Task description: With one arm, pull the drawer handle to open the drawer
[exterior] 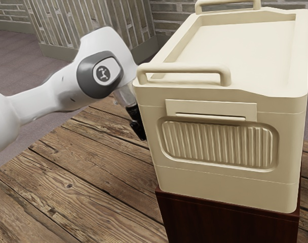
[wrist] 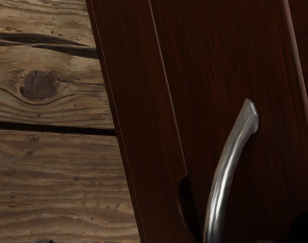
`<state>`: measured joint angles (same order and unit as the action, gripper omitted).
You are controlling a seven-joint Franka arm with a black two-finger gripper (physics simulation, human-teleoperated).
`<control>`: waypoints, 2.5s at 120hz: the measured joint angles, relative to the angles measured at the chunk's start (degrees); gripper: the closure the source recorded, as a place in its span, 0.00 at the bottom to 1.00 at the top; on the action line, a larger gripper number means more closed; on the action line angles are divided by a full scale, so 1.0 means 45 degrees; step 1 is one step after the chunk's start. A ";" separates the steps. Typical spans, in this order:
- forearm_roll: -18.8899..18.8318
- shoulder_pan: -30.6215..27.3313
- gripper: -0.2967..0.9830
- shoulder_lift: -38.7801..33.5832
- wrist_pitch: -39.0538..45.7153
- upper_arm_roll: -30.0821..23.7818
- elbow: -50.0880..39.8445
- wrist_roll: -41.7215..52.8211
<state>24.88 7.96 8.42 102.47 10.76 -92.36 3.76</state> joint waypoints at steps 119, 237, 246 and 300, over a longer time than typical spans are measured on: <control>-0.0957 -0.0124 0.84 -0.1004 0.0147 0.0889 -0.0931 -0.0069; -0.1872 0.0033 0.85 -0.1344 -0.0126 0.2587 -0.1201 0.0169; -0.1862 0.0015 0.85 -0.1414 -0.0173 0.2656 -0.1202 0.0207; -0.1863 0.0138 0.85 -0.1531 -0.0314 0.3205 -0.1329 0.0384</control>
<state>16.50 8.58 1.53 101.05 25.18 -98.34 5.48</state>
